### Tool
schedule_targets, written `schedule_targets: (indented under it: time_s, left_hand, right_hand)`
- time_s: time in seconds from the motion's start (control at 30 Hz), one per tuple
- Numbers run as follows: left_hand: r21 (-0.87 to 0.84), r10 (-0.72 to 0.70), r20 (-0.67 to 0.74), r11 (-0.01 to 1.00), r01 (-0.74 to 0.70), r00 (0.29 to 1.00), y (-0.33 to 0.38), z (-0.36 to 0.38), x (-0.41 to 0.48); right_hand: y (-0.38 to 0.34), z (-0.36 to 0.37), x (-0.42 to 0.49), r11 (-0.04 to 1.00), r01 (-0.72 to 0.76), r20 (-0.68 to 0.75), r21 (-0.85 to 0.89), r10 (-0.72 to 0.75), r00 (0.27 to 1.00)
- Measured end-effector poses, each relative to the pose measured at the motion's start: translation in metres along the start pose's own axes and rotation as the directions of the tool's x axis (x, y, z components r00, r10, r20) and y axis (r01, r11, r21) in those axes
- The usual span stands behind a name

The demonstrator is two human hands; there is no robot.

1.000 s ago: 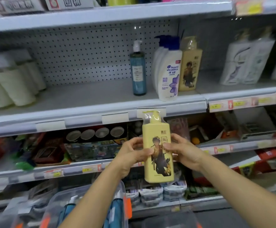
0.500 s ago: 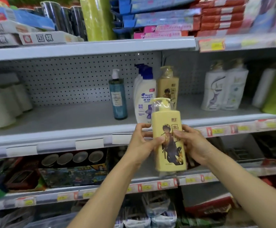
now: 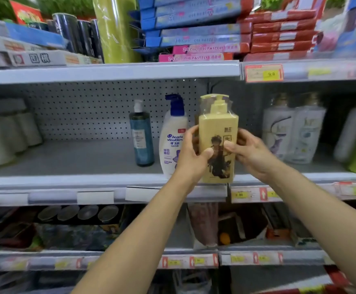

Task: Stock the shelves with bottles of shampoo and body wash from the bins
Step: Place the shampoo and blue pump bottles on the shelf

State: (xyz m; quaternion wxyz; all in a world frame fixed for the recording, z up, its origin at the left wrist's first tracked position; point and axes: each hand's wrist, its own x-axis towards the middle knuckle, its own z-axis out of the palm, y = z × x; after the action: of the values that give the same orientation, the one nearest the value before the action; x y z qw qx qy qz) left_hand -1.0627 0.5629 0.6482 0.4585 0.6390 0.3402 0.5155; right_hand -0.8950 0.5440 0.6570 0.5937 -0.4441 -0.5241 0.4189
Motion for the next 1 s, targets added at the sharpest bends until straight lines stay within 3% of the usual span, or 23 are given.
schedule_targets:
  time_s: [0.13,0.3,0.67,1.0]
  left_hand:
    - [0.030,-0.011,-0.046,0.999,0.012,0.999,-0.008,0.011,0.014]
    - [0.060,-0.105,0.014,0.993,0.104,0.994,-0.022,0.017,0.024]
    - [0.131,-0.221,0.042,0.968,0.214,0.974,-0.046,0.019,0.013]
    - [0.138,-0.230,0.006,0.964,0.227,0.973,-0.051,0.018,0.011]
  right_hand:
    - [0.007,-0.005,0.017,1.000,0.004,0.000,0.014,-0.004,1.000]
    - [0.028,-0.010,0.030,1.000,-0.009,-0.017,0.000,0.009,1.000]
    - [0.042,-0.007,0.030,0.940,-0.061,-0.010,-0.337,0.061,0.998]
    - [0.049,0.000,0.033,0.895,-0.061,-0.025,-0.442,0.056,0.998]
